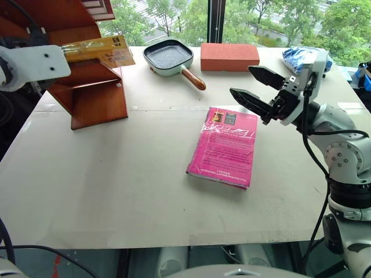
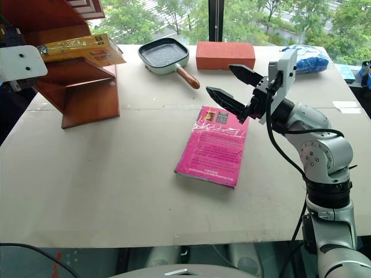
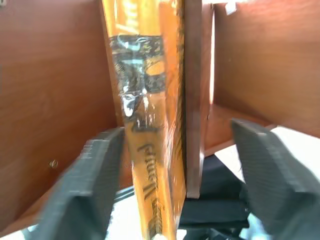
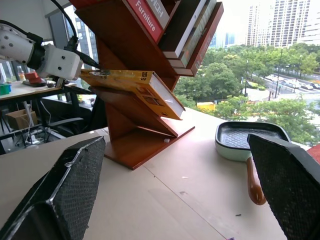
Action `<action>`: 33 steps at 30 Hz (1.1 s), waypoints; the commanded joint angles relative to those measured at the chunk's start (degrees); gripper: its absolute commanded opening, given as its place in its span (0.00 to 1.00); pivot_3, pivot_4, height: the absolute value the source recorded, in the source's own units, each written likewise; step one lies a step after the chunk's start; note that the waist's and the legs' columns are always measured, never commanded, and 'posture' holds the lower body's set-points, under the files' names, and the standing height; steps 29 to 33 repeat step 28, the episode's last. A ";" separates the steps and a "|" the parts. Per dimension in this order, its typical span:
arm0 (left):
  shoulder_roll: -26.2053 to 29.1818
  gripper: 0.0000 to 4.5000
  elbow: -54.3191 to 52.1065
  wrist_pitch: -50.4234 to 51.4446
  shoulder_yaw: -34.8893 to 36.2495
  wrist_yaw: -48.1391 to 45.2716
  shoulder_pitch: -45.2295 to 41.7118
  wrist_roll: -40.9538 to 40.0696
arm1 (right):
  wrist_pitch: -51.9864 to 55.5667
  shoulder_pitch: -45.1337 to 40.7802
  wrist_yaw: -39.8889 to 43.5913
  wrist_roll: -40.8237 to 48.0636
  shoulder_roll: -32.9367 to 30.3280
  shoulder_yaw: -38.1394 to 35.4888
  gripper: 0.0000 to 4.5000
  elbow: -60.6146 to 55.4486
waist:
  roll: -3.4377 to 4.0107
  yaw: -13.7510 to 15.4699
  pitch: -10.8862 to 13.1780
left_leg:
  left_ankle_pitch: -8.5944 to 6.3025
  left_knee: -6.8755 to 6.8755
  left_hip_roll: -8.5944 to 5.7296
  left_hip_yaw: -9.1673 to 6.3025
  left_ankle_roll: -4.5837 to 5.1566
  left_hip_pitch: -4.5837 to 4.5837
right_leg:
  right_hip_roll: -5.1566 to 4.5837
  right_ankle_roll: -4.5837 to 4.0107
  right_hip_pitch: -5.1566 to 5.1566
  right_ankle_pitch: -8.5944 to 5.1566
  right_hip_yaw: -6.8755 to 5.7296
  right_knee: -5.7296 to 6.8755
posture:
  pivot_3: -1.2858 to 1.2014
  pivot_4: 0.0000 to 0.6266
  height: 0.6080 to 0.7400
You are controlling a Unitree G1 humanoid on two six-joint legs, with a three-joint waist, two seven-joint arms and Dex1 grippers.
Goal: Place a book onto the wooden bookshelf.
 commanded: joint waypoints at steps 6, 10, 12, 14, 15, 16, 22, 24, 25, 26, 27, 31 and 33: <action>-6.16 0.90 -19.11 21.09 10.54 -5.03 -2.55 -12.51 | -1.30 3.88 0.40 0.07 -1.25 -3.38 1.00 -1.22 | -0.05 0.44 -0.02 | 0.00 0.01 -0.01 -0.01 0.00 -0.04 | -0.02 0.00 0.01 0.00 -0.01 -0.03 | 0.52 0.24 1.00; -21.94 0.90 -36.67 49.25 22.29 -6.73 -3.80 -32.86 | -5.50 12.32 3.05 -3.43 -3.23 -5.41 1.00 1.48 | -0.12 0.99 -0.01 | 0.00 0.35 -0.02 -0.15 0.00 -0.17 | -0.04 0.03 0.12 0.01 -0.14 -0.01 | 0.52 0.24 1.00; -29.14 0.90 -45.30 58.63 27.44 -5.83 0.58 -39.72 | -7.26 16.96 3.93 -5.01 -3.87 -5.84 1.00 1.93 | -0.09 0.30 -0.03 | 0.00 0.52 -0.03 -0.15 0.00 -0.24 | -0.04 0.05 0.13 0.02 -0.11 0.01 | 0.52 0.24 1.00; -38.33 0.90 -52.02 59.12 29.93 -1.25 8.89 -42.23 | -11.63 21.94 5.42 -8.73 -4.45 -5.45 1.00 3.30 | 0.06 -0.34 -0.10 | 0.00 0.69 -0.02 -0.16 -0.01 -0.25 | -0.04 0.10 0.15 0.00 -0.09 0.10 | 0.52 0.24 1.00; -41.96 0.90 -54.04 58.76 30.13 1.10 13.55 -42.54 | -14.13 24.18 6.35 -11.27 -5.23 -4.84 1.00 4.48 | 0.22 -0.58 -0.18 | 0.00 0.67 -0.02 -0.14 0.00 -0.17 | -0.03 0.10 0.18 0.01 -0.02 0.07 | 0.52 0.24 1.00; -45.39 0.90 -55.36 56.36 30.23 2.73 18.15 -42.94 | -16.66 26.13 7.19 -13.85 -5.96 -4.07 1.00 5.65 | 0.22 -0.83 -0.19 | -0.01 0.65 -0.03 -0.08 0.00 0.08 | -0.03 0.13 0.40 -0.02 0.06 0.09 | 0.52 0.24 1.00; -50.12 0.90 -51.55 36.20 21.18 7.91 42.54 -36.61 | -26.42 33.38 9.18 -20.40 -5.71 -3.95 1.00 12.42 | 0.18 -1.39 -0.20 | -0.01 0.65 0.09 -0.19 0.00 0.39 | 0.17 0.04 0.56 0.00 0.08 0.22 | 0.52 0.24 1.00; -49.98 0.90 -48.62 29.96 18.67 8.07 47.66 -35.36 | -28.29 35.19 9.40 -21.15 -5.32 -4.26 1.00 13.84 | 0.20 -1.19 -0.23 | -0.01 0.66 0.06 -0.15 0.00 0.50 | 0.12 -0.22 0.67 -0.12 0.10 0.21 | 0.52 0.24 1.00; -50.15 0.90 -47.17 27.41 18.05 8.05 49.28 -35.26 | -29.16 36.05 9.28 -21.47 -5.14 -4.65 1.00 14.60 | 0.21 -1.12 -0.25 | -0.01 0.68 0.05 -0.13 0.00 0.55 | 0.10 -0.22 0.72 -0.13 0.11 0.21 | 0.52 0.24 1.00; -50.30 0.90 -45.30 25.54 18.05 8.44 50.12 -35.34 | -29.86 36.80 9.07 -21.87 -4.92 -4.73 1.00 14.86 | 0.20 -0.99 -0.27 | -0.01 0.72 0.05 -0.12 0.00 0.56 | 0.08 -0.21 0.76 -0.14 0.12 0.19 | 0.52 0.24 1.00; -49.85 0.90 -43.64 24.02 17.61 8.72 50.55 -34.99 | -30.32 37.45 8.98 -21.97 -4.71 -4.78 1.00 14.78 | 0.19 -0.90 -0.27 | -0.01 0.73 0.02 -0.09 0.00 0.57 | 0.04 -0.18 0.79 -0.16 0.14 0.17 | 0.52 0.24 1.00; -49.52 0.90 -42.13 22.16 17.21 8.46 50.82 -35.04 | -30.36 38.12 8.55 -21.85 -4.24 -4.85 1.00 14.30 | 0.19 -0.90 -0.27 | -0.01 0.74 0.02 -0.09 0.00 0.56 | 0.03 -0.17 0.79 -0.16 0.14 0.16 | 0.52 0.24 1.00; -49.52 0.90 -42.13 22.16 17.21 8.46 50.82 -35.04 | -30.36 38.12 8.55 -21.85 -4.24 -4.85 1.00 14.30 | 0.19 -0.90 -0.27 | -0.01 0.74 0.02 -0.09 0.00 0.56 | 0.03 -0.17 0.79 -0.16 0.14 0.16 | 0.52 0.24 1.00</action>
